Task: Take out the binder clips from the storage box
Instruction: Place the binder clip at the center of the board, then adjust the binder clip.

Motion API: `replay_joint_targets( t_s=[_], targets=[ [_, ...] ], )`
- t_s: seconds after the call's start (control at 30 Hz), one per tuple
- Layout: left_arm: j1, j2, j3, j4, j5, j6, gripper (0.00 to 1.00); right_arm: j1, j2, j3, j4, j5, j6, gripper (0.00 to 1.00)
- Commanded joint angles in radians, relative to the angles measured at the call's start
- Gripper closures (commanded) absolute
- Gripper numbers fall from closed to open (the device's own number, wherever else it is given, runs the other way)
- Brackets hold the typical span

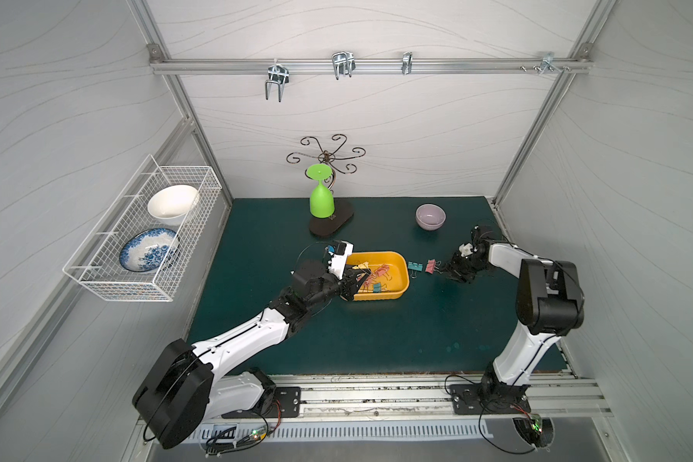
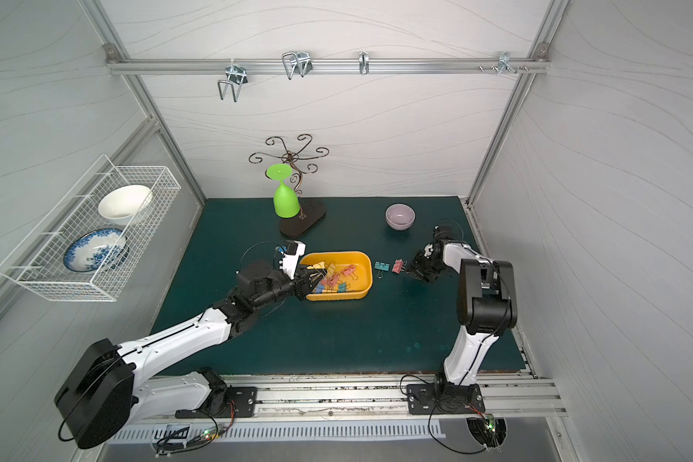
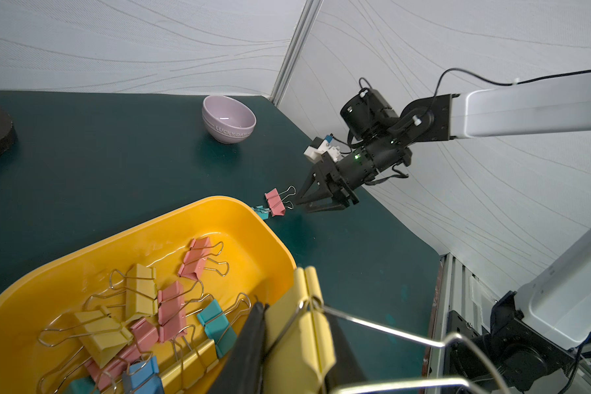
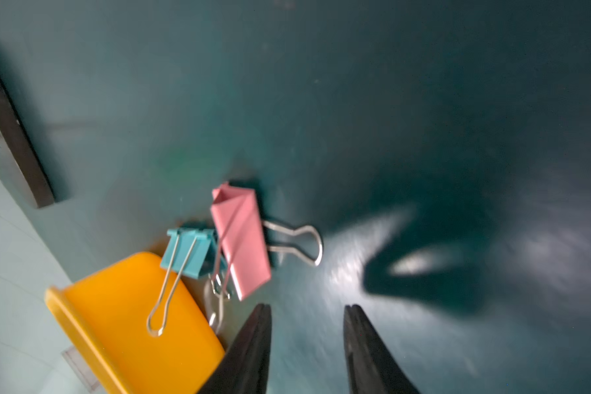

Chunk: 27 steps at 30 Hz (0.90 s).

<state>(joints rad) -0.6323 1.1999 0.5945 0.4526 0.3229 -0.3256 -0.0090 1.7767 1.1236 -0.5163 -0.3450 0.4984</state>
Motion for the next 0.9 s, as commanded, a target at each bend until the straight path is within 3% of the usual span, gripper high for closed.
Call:
replay_joint_targets(
  t_s=[0.0, 0.13, 0.27, 0.4, 0.63, 0.87],
  targets=[
    [-0.010, 0.010, 0.031, 0.052, 0.003, 0.021, 1.00, -0.006, -0.125, -0.003, -0.114, 0.071, -0.039, 0.56],
    [-0.038, 0.022, 0.037, 0.055, -0.022, 0.064, 1.00, 0.015, -0.271, -0.027, -0.144, 0.038, -0.026, 0.56],
    [-0.079, 0.027, 0.036, 0.067, -0.056, 0.146, 1.00, 0.193, -0.434, -0.025, -0.103, -0.096, -0.002, 0.56],
    [-0.081, 0.030, 0.039, 0.085, -0.081, 0.137, 1.00, 0.366, -0.523, -0.024, 0.000, -0.235, 0.142, 0.56],
    [-0.077, 0.061, 0.071, 0.106, -0.156, 0.089, 1.00, 0.543, -0.565, -0.064, 0.190, -0.355, 0.359, 0.55],
    [-0.052, 0.091, 0.096, 0.145, -0.137, -0.014, 1.00, 0.607, -0.529, -0.040, 0.166, -0.345, 0.418, 0.56]
  ],
)
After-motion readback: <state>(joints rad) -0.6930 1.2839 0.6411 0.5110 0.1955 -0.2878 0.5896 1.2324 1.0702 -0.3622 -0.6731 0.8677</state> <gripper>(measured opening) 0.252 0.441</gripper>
